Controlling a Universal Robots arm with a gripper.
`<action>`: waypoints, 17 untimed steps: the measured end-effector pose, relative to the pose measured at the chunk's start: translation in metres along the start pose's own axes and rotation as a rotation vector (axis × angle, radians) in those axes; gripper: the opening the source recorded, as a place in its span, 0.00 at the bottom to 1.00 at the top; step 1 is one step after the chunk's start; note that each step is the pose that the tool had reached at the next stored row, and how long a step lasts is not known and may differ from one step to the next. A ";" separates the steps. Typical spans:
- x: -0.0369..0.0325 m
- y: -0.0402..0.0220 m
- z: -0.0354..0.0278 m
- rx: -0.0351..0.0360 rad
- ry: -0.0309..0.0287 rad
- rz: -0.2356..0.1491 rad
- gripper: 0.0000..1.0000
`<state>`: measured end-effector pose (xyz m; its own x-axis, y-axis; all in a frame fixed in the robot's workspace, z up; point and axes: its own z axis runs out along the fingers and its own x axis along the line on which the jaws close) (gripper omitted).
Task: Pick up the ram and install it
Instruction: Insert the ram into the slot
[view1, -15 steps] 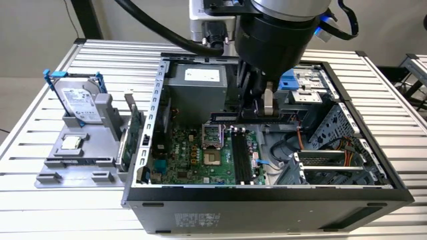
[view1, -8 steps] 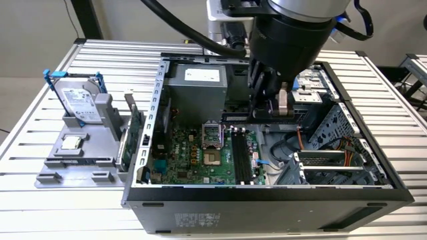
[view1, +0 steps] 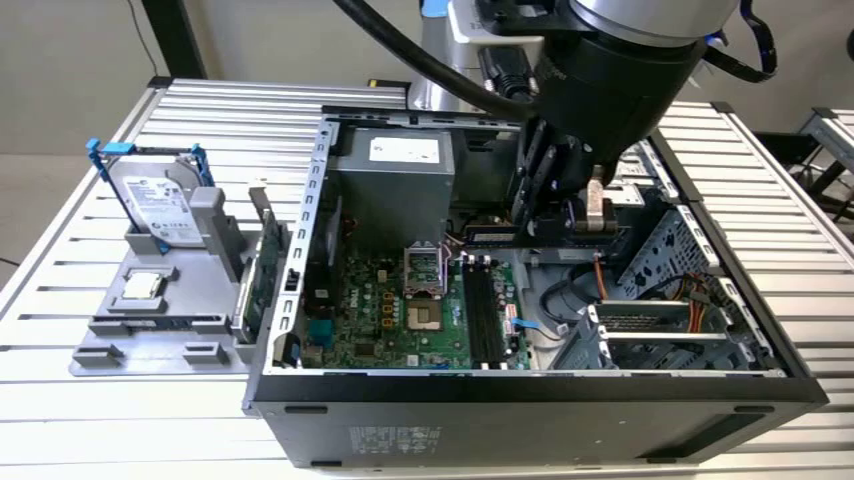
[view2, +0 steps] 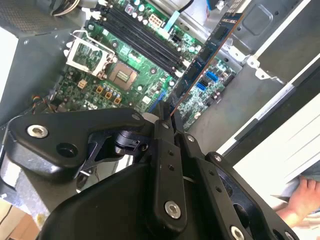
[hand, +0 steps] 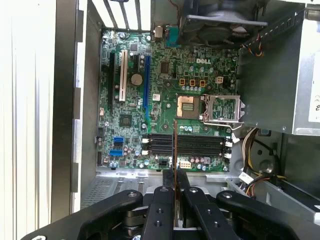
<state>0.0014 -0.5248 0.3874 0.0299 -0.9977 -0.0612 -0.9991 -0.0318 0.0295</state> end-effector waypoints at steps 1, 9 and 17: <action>0.0000 -0.0019 -0.0001 0.0000 0.0000 0.000 0.00; 0.0001 -0.0057 -0.0002 0.0000 0.0001 0.000 0.00; -0.0074 -0.0060 0.0002 -0.0001 0.0001 0.000 0.00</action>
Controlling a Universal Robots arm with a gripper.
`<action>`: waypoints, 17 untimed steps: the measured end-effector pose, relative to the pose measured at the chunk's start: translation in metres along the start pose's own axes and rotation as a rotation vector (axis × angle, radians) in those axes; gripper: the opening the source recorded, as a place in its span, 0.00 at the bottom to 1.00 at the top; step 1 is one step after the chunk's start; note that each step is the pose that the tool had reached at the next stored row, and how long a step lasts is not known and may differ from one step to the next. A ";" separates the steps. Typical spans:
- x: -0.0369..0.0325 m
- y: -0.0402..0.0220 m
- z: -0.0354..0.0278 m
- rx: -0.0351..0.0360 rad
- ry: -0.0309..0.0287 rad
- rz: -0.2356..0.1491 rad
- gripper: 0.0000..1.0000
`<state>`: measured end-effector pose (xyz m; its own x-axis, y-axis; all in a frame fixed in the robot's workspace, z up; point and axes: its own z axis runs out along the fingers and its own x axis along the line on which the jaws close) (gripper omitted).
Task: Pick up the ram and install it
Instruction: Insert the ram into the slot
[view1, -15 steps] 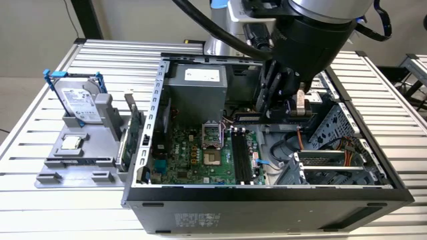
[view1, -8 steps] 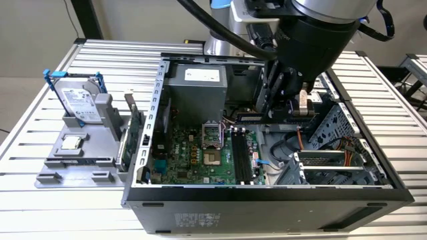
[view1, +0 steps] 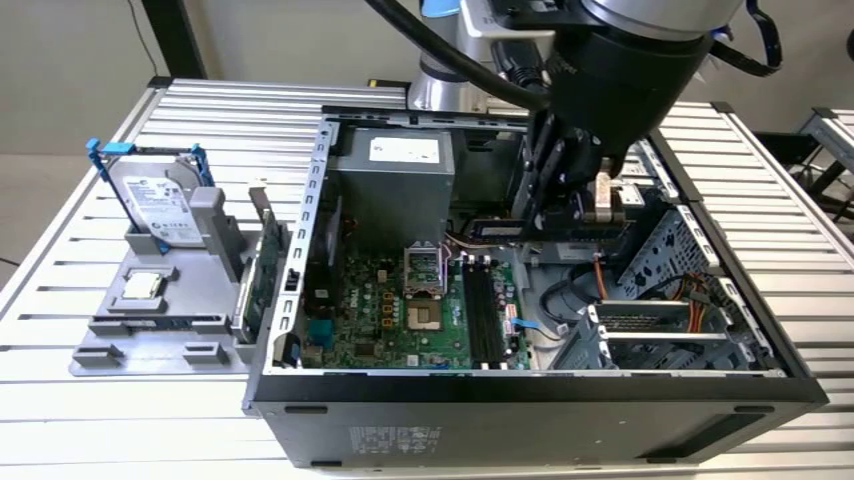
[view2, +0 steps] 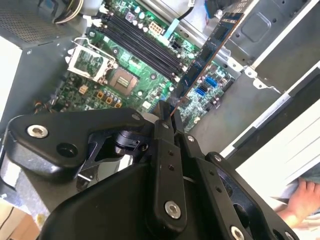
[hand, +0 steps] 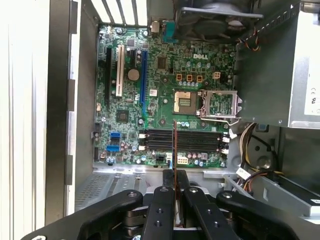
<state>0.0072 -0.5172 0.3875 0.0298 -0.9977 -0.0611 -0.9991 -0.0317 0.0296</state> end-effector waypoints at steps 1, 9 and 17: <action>-0.0018 -0.0001 0.0001 0.0000 0.0000 0.000 0.00; -0.0177 -0.0006 0.0011 0.0000 0.0000 0.000 0.00; -0.0332 -0.0011 0.0020 0.0000 0.0001 0.000 0.00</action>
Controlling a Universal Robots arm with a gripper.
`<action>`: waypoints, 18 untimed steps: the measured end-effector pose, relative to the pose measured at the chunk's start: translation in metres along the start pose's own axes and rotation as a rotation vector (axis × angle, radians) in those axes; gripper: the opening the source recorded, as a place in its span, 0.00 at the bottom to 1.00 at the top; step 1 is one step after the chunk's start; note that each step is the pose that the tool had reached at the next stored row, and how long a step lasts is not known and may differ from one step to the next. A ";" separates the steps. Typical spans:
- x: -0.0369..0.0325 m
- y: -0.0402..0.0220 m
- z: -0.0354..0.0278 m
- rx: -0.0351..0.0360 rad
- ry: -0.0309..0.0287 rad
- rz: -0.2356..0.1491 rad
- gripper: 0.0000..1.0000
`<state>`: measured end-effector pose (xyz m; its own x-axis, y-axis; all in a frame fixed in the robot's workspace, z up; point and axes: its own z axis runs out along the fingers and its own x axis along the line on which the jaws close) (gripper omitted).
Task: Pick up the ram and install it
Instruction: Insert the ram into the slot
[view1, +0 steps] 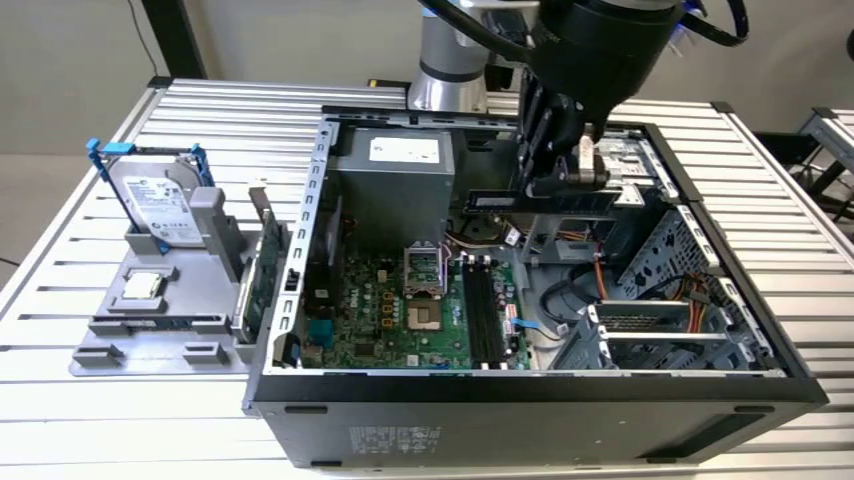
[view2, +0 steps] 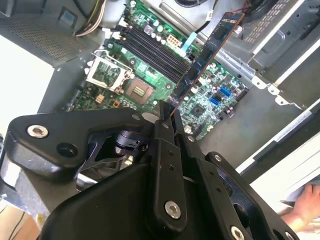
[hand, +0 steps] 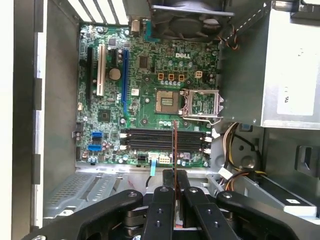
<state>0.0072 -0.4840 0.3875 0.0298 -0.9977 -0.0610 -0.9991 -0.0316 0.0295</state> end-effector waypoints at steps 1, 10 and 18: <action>-0.0019 -0.0001 0.0001 -0.0001 0.0001 0.000 0.00; -0.0161 -0.0016 0.0009 0.0001 0.0000 0.000 0.00; -0.0265 -0.0030 0.0015 0.0000 0.0000 0.000 0.00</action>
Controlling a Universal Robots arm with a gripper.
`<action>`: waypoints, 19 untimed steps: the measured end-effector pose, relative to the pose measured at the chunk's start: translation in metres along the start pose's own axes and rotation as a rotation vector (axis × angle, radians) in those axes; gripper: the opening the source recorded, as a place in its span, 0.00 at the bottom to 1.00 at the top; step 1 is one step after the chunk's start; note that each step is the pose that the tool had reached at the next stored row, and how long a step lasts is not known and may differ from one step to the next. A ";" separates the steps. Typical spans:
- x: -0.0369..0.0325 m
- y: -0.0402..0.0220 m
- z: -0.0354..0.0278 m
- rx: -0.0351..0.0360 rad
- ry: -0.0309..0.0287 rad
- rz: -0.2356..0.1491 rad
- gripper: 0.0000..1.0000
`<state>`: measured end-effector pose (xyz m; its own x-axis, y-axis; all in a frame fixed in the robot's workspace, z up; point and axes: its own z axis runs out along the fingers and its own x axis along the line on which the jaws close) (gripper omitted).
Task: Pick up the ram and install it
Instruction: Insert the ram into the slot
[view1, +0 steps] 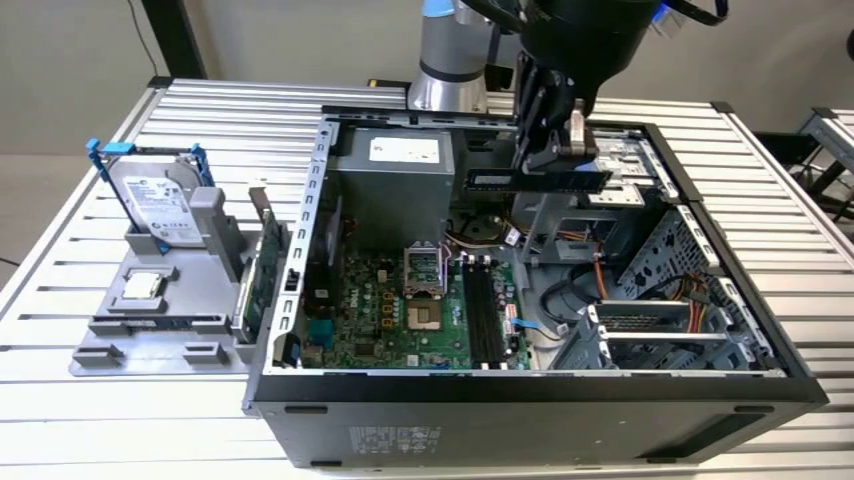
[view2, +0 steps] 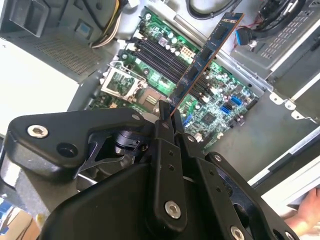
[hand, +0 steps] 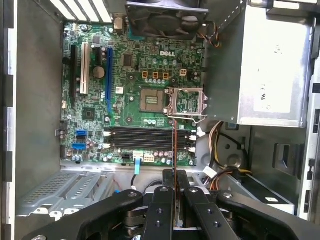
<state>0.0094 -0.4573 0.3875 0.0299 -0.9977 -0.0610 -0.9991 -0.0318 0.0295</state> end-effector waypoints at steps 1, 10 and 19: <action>-0.0012 -0.0001 0.0001 0.0000 0.0000 0.000 0.00; -0.0043 -0.0005 0.0003 0.0007 -0.0026 -0.001 0.00; -0.0043 -0.0005 0.0003 0.0007 -0.0028 -0.001 0.00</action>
<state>0.0098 -0.4530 0.3875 0.0305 -0.9975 -0.0638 -0.9991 -0.0324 0.0288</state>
